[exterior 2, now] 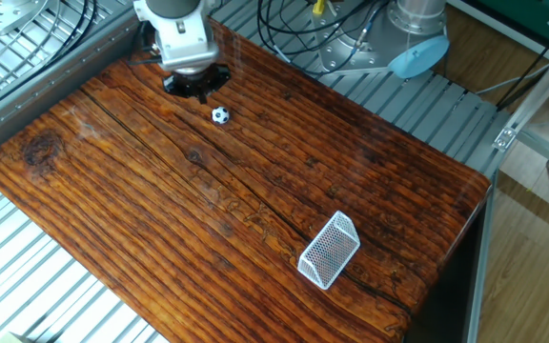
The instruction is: Push the soccer ball into the goal
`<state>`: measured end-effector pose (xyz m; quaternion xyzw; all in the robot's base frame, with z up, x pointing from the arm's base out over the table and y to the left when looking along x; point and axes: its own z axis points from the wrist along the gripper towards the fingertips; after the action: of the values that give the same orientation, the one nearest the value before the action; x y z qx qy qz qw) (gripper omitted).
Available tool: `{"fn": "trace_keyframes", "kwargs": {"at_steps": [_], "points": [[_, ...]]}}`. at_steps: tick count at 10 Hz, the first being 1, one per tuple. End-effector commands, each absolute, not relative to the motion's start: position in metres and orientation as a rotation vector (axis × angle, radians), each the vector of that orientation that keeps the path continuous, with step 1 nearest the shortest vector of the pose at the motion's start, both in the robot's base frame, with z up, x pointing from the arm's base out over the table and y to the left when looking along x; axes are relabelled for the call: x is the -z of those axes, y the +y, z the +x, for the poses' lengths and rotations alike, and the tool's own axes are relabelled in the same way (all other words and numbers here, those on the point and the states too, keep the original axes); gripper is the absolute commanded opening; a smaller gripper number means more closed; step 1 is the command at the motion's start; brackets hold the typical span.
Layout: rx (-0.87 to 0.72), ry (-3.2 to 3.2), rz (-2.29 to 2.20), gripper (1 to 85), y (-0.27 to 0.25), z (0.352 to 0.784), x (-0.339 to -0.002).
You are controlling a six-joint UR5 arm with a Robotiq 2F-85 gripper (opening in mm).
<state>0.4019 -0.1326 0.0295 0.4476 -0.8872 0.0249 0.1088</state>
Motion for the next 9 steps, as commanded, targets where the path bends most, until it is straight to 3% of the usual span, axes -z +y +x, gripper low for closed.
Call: {"fn": "trace_keyframes", "kwargs": {"at_steps": [1, 9], "points": [[-0.058, -2.608, 1.321, 1.0, -0.128, 0.4, -0.022], [0.045, -2.621, 1.315, 1.0, -0.101, 0.397, -0.022]]}}
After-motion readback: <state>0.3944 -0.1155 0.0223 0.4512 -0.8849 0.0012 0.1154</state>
